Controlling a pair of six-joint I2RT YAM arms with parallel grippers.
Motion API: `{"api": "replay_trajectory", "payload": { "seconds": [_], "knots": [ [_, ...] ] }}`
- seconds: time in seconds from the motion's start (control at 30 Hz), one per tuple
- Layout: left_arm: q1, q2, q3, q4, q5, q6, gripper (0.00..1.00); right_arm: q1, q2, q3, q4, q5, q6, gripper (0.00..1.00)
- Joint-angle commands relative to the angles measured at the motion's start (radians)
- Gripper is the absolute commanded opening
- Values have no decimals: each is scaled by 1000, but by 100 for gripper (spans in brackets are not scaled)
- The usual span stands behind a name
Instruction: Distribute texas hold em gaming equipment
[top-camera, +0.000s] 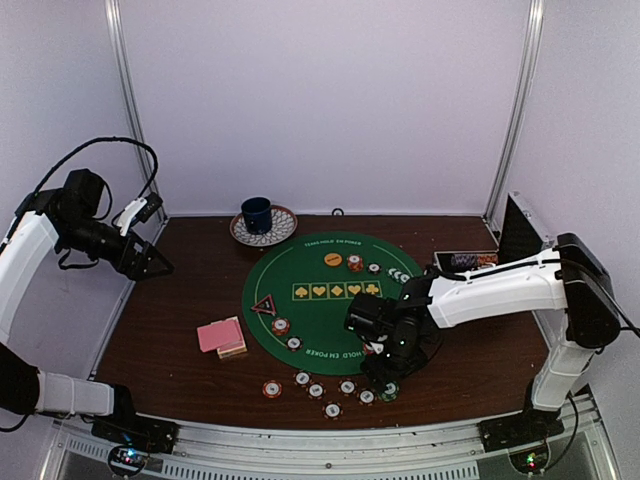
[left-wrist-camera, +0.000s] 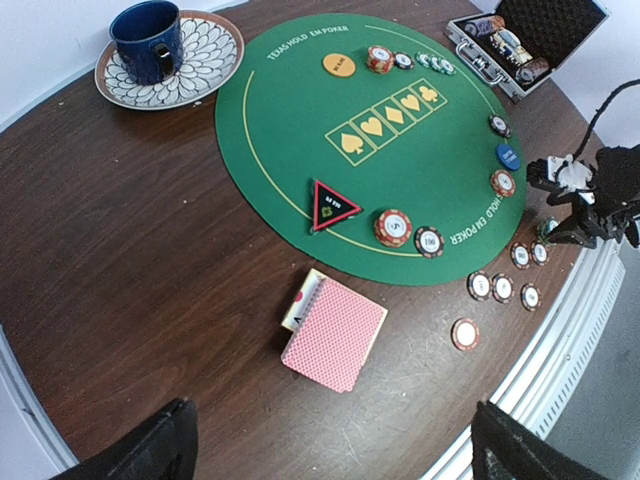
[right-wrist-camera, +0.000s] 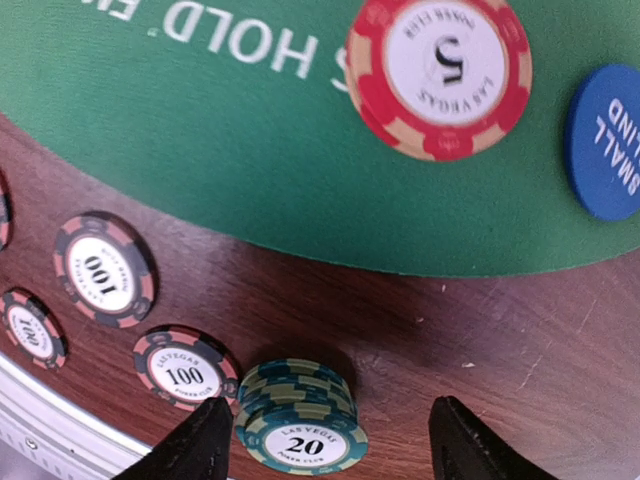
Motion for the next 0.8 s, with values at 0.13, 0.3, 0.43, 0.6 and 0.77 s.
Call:
{"api": "replay_trajectory", "payload": {
  "seconds": [0.13, 0.3, 0.43, 0.6, 0.77],
  "knots": [
    [5, -17, 0, 11, 20, 12, 98, 6, 12, -36, 35, -7, 23, 65],
    [5, -17, 0, 11, 17, 11, 98, 5, 8, -45, 38, -15, 27, 60],
    [5, -21, 0, 11, 15, 13, 98, 7, 8, -47, 37, -18, 31, 55],
    [5, -24, 0, 12, 13, 14, 97, 9, 3, -27, 8, -8, 22, 42],
    [5, -26, -3, 12, 12, 15, 98, 12, -11, 31, -62, 12, 5, 35]
  ]
}}
